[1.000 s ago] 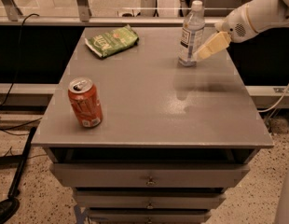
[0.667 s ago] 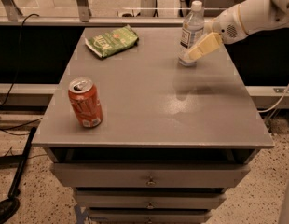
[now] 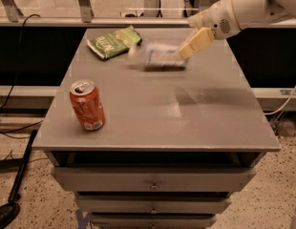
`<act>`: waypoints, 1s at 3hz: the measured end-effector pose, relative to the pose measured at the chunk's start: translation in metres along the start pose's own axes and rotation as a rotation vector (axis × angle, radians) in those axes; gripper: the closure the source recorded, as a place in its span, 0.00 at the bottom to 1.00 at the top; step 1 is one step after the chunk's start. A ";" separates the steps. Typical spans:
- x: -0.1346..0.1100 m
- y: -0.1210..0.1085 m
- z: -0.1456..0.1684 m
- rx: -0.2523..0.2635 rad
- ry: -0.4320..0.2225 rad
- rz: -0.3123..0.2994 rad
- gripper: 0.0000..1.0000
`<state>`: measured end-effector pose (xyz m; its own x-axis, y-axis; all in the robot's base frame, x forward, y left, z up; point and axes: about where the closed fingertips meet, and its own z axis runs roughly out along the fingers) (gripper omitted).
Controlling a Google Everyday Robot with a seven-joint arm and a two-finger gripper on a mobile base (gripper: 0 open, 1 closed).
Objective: Knock blue plastic bottle over
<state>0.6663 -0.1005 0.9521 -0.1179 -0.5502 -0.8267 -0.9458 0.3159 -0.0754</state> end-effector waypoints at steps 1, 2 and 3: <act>-0.009 0.010 0.006 -0.029 -0.007 -0.017 0.00; -0.010 0.013 0.007 -0.035 -0.008 -0.018 0.00; -0.004 0.010 -0.004 -0.022 -0.008 -0.019 0.00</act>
Offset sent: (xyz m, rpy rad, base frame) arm -0.0170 0.0160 0.0076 0.0091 0.0023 0.0529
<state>0.6562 -0.0985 0.9572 -0.0977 -0.5499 -0.8295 -0.9542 0.2887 -0.0790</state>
